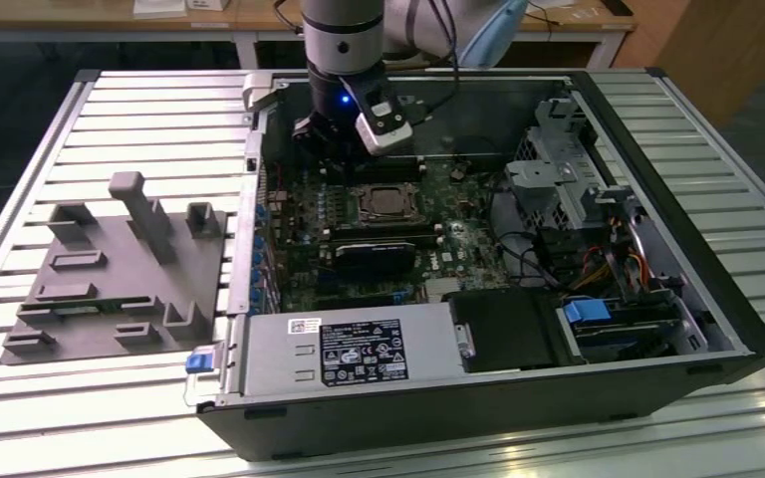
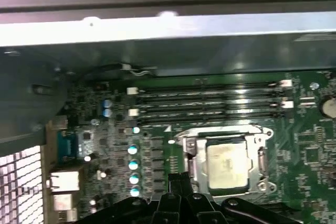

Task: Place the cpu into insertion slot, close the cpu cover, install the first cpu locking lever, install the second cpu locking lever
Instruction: 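Install the first cpu locking lever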

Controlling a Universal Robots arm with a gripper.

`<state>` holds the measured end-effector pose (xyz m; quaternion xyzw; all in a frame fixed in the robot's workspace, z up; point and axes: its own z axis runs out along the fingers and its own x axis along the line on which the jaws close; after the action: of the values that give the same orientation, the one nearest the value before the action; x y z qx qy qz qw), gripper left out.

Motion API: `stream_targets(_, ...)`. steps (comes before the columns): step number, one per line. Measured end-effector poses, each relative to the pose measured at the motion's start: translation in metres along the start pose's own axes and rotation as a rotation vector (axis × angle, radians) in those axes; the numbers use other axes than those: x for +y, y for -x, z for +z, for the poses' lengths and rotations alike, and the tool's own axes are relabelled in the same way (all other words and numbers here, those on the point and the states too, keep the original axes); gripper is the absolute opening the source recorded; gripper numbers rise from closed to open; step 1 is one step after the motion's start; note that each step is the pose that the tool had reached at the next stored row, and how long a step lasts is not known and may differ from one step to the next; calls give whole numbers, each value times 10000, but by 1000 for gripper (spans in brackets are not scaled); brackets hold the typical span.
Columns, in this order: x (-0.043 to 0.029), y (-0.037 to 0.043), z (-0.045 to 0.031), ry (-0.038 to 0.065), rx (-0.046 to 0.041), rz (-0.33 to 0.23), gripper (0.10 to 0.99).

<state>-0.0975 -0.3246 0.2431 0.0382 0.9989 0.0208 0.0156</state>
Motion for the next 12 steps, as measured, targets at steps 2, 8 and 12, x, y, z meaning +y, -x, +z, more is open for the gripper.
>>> stream_targets(2, -3, -35, -1, 0, 0, 0, 102)
stream_targets(8, -5, -63, -2, 152, 11, 5, 102)
stream_targets(12, -5, -69, -2, 437, 32, 15, 102)
